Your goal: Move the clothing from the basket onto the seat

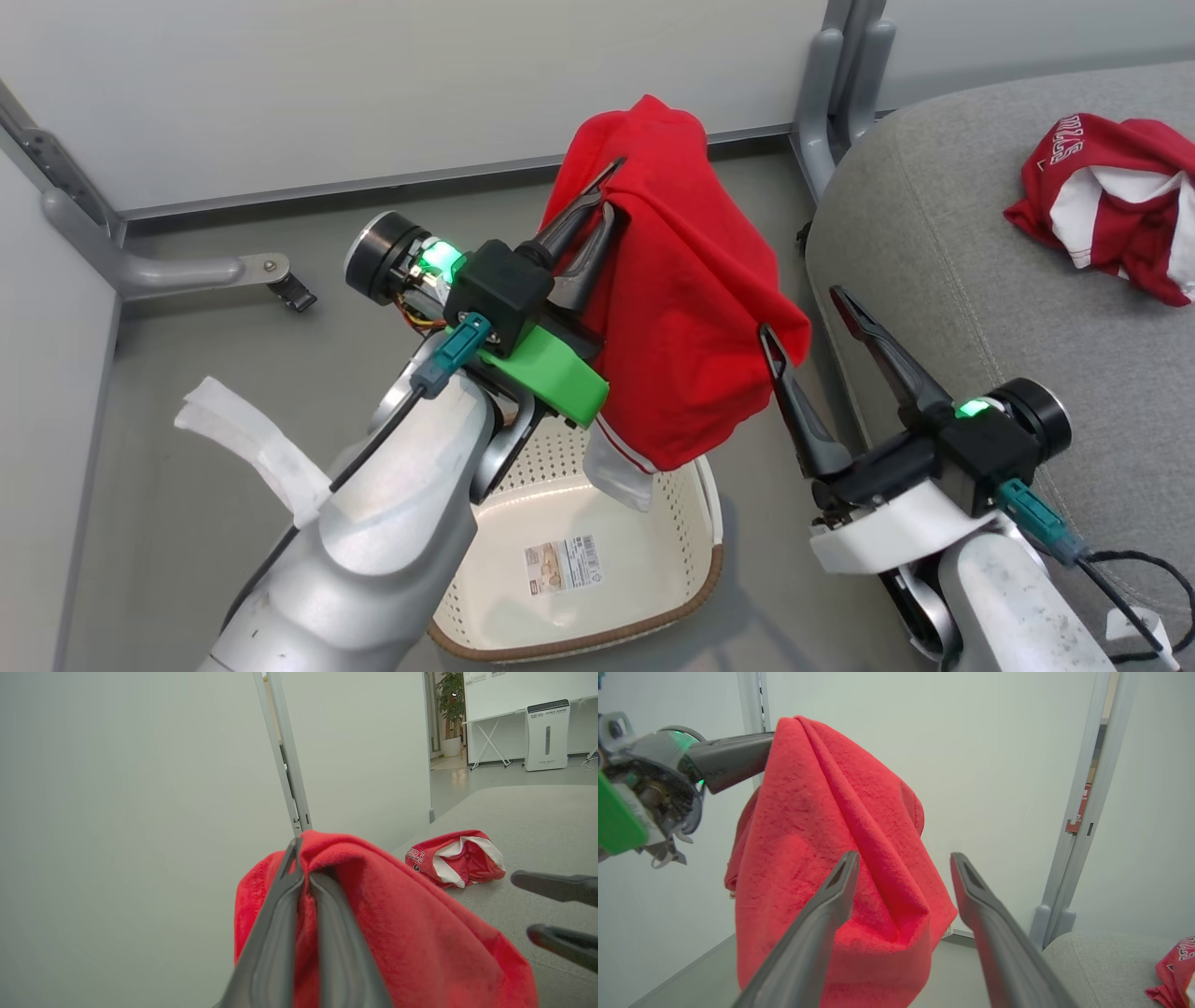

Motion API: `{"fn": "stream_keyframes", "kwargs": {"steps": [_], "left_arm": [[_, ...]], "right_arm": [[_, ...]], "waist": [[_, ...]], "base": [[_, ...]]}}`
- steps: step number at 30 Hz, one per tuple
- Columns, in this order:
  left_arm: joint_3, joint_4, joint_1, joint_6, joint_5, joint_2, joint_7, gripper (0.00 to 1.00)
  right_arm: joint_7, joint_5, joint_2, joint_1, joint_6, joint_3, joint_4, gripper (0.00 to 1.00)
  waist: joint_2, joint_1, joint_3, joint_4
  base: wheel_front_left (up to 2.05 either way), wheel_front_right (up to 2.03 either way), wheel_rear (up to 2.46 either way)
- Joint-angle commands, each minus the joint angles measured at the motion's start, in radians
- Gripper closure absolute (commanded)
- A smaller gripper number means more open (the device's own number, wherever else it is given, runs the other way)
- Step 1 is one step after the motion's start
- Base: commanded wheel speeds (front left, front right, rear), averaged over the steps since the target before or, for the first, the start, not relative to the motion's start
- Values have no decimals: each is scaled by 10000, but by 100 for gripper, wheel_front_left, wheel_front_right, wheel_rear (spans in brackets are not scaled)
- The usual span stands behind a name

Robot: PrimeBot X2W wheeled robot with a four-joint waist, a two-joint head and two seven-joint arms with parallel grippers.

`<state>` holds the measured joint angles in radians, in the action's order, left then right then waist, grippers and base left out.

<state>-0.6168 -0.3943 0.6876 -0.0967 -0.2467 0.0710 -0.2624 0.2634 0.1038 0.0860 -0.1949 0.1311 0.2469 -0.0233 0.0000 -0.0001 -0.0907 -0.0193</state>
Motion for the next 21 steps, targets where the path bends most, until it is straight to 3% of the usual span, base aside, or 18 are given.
{"fn": "stream_keyframes", "kwargs": {"steps": [1,12,21], "left_arm": [[-10,48,-19,-32,20,-9,-34,100],[-570,347,111,-78,-60,-142,-34,100],[-1112,706,282,3,-307,-203,-35,100]], "right_arm": [[19,-44,128,-209,-7,142,98,0],[-123,391,1057,-1825,-7,1815,1381,0],[-55,892,1060,-2654,-7,2635,2289,0]], "waist": [[0,1,-42,-48],[0,1,-225,-419],[0,1,-357,-566]], "base": [[0,0,0],[0,0,0],[0,0,0]]}}
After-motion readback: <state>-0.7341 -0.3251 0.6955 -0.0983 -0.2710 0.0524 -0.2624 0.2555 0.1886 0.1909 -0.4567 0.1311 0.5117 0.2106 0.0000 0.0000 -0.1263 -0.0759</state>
